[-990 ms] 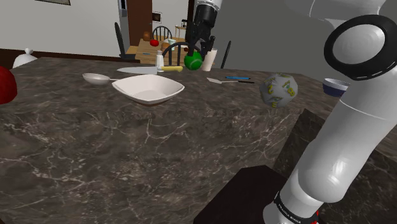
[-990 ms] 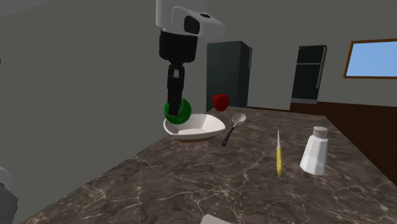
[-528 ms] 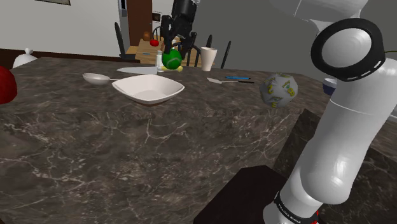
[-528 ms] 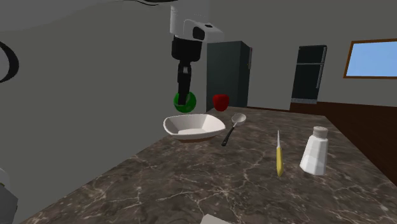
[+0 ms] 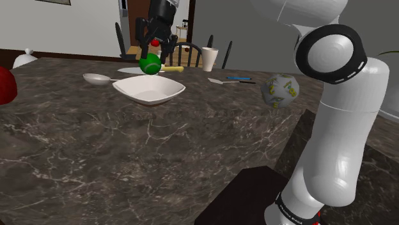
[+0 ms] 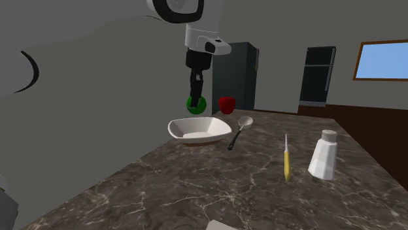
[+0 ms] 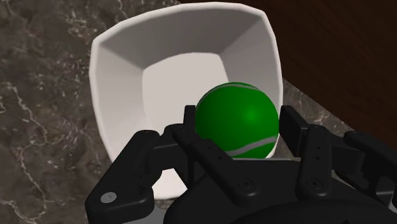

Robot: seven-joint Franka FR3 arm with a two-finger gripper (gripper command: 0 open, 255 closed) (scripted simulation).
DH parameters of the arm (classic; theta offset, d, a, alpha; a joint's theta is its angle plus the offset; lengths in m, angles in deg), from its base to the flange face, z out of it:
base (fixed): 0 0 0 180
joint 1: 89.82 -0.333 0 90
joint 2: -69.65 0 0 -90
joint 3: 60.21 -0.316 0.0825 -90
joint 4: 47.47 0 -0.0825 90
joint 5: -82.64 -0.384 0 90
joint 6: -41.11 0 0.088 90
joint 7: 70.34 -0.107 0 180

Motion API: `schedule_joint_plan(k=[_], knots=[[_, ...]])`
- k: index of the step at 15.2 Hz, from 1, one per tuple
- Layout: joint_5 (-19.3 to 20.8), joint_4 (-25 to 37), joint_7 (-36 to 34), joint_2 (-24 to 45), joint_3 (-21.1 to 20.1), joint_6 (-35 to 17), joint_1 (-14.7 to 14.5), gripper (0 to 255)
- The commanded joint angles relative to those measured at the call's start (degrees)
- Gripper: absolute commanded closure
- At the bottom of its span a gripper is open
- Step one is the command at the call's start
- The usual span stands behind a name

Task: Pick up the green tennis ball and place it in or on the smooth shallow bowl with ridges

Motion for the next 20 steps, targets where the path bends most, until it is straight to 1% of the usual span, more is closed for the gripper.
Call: schedule_joint_plan(k=[1,10,18,19,20], knots=[[0.02,-3.57,0.53,-1.29,-0.01,-2.28,-0.11,255],[-0.01,-14.92,2.96,-4.49,0.05,-10.09,-0.19,255],[-0.01,-14.92,2.96,-4.49,0.05,-10.09,-0.19,255],[-0.01,-14.92,2.96,-4.50,0.05,-10.09,-0.19,0],[-0.01,-14.92,2.96,-4.50,0.05,-10.09,-0.19,0]])
